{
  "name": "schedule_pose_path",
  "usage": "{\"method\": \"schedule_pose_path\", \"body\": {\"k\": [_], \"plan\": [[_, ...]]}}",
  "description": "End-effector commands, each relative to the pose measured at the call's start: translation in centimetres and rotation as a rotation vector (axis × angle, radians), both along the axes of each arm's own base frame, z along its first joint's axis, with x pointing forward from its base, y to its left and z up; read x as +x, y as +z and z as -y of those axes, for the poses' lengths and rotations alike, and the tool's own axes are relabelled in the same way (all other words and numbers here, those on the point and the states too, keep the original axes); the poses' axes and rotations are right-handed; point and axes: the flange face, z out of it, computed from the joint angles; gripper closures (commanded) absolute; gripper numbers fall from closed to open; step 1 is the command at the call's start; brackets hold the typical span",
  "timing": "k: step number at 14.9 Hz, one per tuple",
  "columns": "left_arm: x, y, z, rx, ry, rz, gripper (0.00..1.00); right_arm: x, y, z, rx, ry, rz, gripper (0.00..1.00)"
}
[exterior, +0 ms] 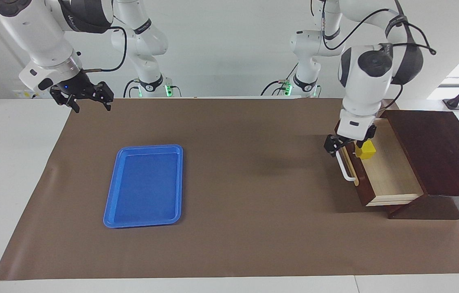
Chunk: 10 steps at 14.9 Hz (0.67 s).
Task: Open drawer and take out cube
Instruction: 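Pull the drawer open toward the robot with the left gripper, then release the handle and grasp the yellow cube with the left gripper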
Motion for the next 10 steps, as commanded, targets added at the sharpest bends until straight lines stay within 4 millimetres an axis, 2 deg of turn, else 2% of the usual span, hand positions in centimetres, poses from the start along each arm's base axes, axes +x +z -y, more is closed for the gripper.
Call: {"method": "schedule_pose_path", "body": {"k": [1,2,5,9,10], "plan": [[-0.3,1.5,-8.3,-0.084,0.244,-0.016,0.0,-0.4,-0.1,0.2,-0.004,-0.016,-0.006,0.0],[-0.6,1.4,-9.8,-0.087,0.373,-0.002,0.0,-0.5,0.0,0.2,-0.004,-0.016,-0.006,0.0],[-1.8,-1.1,-12.6,-0.099,0.783,0.074,0.0,-0.5,0.0,0.2,-0.003,-0.013,-0.01,0.0],[-4.3,-5.0,-12.5,-0.119,1.118,0.137,0.0,-0.6,0.0,0.2,-0.004,-0.016,-0.012,0.0],[-4.3,-5.8,-12.5,-0.128,1.197,0.154,0.0,-0.6,0.0,0.2,-0.004,-0.017,-0.012,0.0]]}}
